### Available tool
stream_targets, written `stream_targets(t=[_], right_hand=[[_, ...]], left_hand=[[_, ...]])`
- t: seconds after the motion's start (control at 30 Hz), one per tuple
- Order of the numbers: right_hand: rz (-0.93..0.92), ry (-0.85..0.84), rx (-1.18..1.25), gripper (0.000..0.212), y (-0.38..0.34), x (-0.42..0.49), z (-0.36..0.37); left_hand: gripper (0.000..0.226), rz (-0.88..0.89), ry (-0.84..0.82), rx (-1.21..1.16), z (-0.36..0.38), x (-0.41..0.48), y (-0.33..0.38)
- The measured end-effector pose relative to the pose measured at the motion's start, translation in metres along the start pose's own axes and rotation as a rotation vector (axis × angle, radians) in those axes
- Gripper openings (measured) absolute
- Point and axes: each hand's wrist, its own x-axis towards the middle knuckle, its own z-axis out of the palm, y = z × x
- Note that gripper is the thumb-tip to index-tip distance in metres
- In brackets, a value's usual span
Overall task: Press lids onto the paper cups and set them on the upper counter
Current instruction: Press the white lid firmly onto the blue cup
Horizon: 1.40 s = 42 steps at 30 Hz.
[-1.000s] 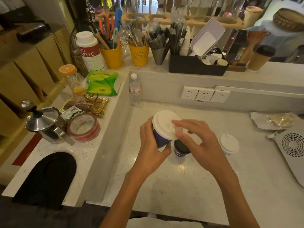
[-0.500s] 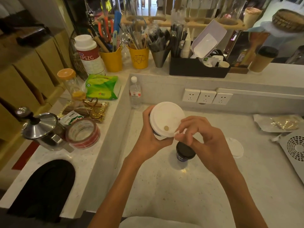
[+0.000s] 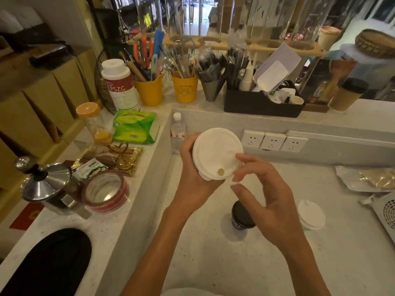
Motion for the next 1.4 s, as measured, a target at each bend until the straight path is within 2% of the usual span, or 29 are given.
stream_targets(t=[0.13, 0.27, 0.37, 0.43, 0.63, 0.77, 0.9, 1.03, 1.17, 1.23, 1.33, 1.4], right_hand=[[0.156, 0.087, 0.247, 0.017, 0.017, 0.002, -0.001], [0.065, 0.031, 0.373, 0.020, 0.013, -0.004, -0.002], [0.018, -0.039, 0.335, 0.010, 0.007, -0.008, 0.000], [0.010, -0.028, 0.324, 0.010, 0.008, -0.009, 0.001], [0.043, 0.122, 0.390, 0.029, 0.019, -0.010, -0.002], [0.078, 0.180, 0.301, 0.023, 0.020, -0.009, -0.005], [0.126, 0.169, 0.132, 0.015, 0.021, -0.008, -0.001], [0.163, 0.109, 0.060, 0.020, 0.024, -0.008, 0.002], [0.247, 0.053, 0.073, 0.018, 0.026, -0.008, 0.003], [0.325, 0.021, 0.130, 0.029, 0.026, -0.007, 0.002], [0.461, -0.066, 0.304, 0.068, 0.025, -0.005, -0.001], [0.526, -0.104, 0.422, 0.079, 0.024, -0.006, -0.002]], left_hand=[[0.088, 0.051, 0.040, 0.171, 0.004, -0.005, -0.006], [0.097, -0.185, 0.017, -0.080, 0.008, -0.013, -0.008], [0.095, -0.249, -0.012, -0.168, 0.009, -0.016, -0.010], [0.097, -0.249, -0.001, -0.186, 0.010, -0.015, -0.010], [0.096, -0.067, 0.069, -0.094, 0.017, -0.010, 0.001], [0.103, -0.032, 0.035, -0.037, 0.019, -0.011, 0.002], [0.096, -0.010, 0.065, 0.069, 0.021, -0.012, -0.001], [0.075, 0.130, 0.080, 0.317, 0.018, -0.007, -0.003], [0.075, 0.168, 0.076, 0.406, 0.016, -0.006, 0.002], [0.072, 0.097, 0.041, 0.347, 0.015, -0.005, -0.005], [0.070, 0.027, -0.039, 0.285, 0.016, -0.008, -0.010], [0.072, 0.034, -0.019, 0.280, 0.018, -0.014, -0.007]])
